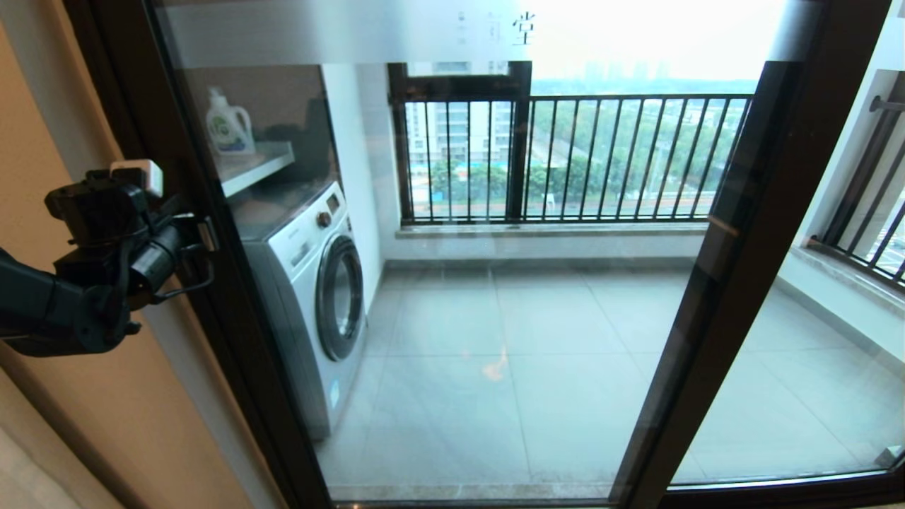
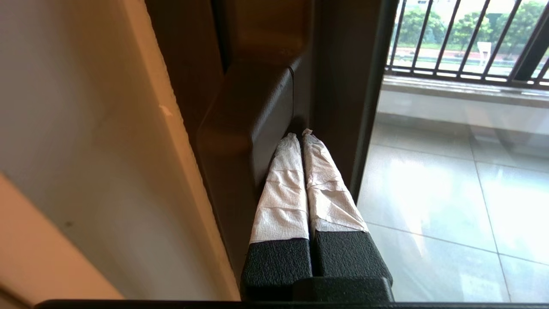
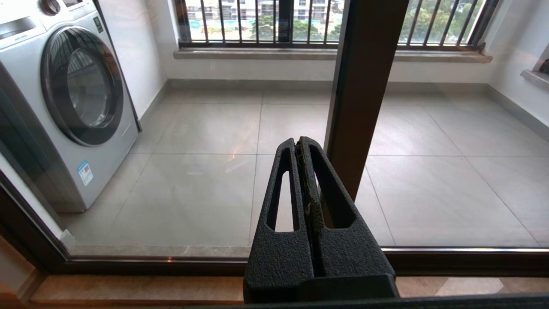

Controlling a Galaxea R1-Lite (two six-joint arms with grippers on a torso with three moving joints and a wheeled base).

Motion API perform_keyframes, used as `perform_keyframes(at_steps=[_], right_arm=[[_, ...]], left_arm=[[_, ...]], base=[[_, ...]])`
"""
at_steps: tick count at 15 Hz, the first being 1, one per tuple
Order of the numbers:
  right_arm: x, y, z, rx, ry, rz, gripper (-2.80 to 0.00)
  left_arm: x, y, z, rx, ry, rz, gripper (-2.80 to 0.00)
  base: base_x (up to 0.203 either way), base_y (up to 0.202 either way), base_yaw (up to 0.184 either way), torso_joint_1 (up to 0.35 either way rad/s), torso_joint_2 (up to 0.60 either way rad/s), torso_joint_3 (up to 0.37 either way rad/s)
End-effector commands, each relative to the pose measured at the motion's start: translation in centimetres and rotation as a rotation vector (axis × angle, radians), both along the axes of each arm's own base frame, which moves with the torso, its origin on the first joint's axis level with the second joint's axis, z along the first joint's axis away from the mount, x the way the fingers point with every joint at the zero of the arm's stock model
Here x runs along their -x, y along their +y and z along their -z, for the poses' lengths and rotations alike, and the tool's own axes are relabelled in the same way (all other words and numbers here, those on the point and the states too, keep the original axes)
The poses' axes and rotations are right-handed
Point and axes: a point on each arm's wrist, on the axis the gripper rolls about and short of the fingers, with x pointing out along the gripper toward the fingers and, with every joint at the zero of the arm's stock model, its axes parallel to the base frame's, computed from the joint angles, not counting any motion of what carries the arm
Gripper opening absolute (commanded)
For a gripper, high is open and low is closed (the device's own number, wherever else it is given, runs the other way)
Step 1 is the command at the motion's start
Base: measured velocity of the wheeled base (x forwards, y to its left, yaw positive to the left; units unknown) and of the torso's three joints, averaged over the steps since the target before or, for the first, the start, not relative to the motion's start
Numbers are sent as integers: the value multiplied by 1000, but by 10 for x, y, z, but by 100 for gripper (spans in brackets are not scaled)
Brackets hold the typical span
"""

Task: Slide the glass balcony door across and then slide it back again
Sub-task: Close the slid door

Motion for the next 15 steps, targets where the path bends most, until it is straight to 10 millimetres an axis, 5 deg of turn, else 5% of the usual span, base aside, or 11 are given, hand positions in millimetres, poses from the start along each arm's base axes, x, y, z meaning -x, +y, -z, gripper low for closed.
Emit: perform_keyframes(at_steps=[1,9,12,15], right_arm=[[-1,0,2,1,10,-1,-280],[-1,0,2,1,10,-1,-280],[-1,0,2,1,10,-1,-280],[-1,0,2,1,10,-1,-280]], left_arm=[[6,-10,-6,-3,-11,33,-280],[31,-14,-1,6,30,40,-280],[58,-1,-11,26,10,25,-280],[84,34,-4,44,42,148,-280]], base=[[0,0,0,0,0,0],[0,0,0,0,0,0],[0,0,0,0,0,0],[0,0,0,0,0,0]])
